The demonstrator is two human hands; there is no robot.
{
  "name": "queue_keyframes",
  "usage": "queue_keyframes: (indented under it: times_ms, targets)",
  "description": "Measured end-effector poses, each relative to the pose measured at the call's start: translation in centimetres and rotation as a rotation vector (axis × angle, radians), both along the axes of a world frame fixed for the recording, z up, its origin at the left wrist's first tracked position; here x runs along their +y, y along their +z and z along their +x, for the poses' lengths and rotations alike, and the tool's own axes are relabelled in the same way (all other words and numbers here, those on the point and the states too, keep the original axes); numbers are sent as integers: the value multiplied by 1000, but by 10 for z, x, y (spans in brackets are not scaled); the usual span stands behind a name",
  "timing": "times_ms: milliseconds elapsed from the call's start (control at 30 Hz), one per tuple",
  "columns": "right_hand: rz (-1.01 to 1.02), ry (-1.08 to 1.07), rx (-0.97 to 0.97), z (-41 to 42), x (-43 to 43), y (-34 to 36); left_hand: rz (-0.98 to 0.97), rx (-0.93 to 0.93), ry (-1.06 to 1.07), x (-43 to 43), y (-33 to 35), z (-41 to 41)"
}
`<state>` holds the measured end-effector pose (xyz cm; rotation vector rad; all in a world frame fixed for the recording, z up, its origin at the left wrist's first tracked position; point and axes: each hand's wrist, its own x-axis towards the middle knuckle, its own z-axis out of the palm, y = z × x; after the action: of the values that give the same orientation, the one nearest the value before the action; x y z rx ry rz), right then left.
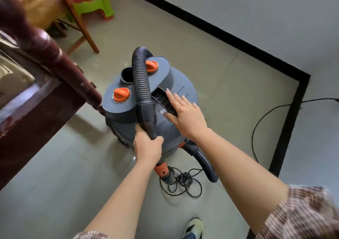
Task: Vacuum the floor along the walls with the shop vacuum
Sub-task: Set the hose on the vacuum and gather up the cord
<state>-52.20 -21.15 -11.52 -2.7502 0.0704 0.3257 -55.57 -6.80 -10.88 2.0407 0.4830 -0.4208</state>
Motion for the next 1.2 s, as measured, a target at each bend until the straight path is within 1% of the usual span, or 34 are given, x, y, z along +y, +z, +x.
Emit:
queue_keyframes:
  times_ms: [133, 267, 333, 400, 467, 500, 600, 700, 767, 833, 867, 933, 1000, 1100, 1200]
  targets:
    - [139, 53, 53, -4, -42, -5, 73, 12, 32, -42, -5, -4]
    - [294, 95, 141, 3, -65, -3, 32, 42, 40, -69, -5, -11]
    - [324, 114, 158, 5, -74, -2, -11, 66, 43, -76, -3, -14]
    - [349, 124, 170, 7, -80, -2, -117, 57, 137, -77, 2, -12]
    - [379, 122, 188, 9, -83, 0, -220, -19, 246, -75, 10, -6]
    - [397, 112, 204, 11, -85, 1, -233, -66, 264, -74, 14, -2]
    - [416, 91, 235, 13, -89, 6, -166, -137, 280, -78, 24, 4]
    - [407, 66, 220, 10, -92, 14, -6, -170, 297, -85, 34, 12]
    - [399, 16, 190, 5, -97, 17, 187, -269, 205, -89, 42, 15]
    - [392, -63, 172, 0, -110, 19, 356, -430, 33, -99, 47, 19]
    - [385, -104, 167, -3, -120, 20, 414, -485, -53, -107, 49, 21]
    - [361, -190, 160, -12, -147, 21, 480, -536, -227, -129, 47, 26]
    - [325, -270, 164, -25, -183, 22, 484, -513, -418, -163, 42, 31]
    - [249, -390, 205, -50, -251, 24, 421, -374, -708, -232, 27, 33]
    - [197, -538, 249, -75, -327, 23, 386, -277, -909, -310, 8, 29]
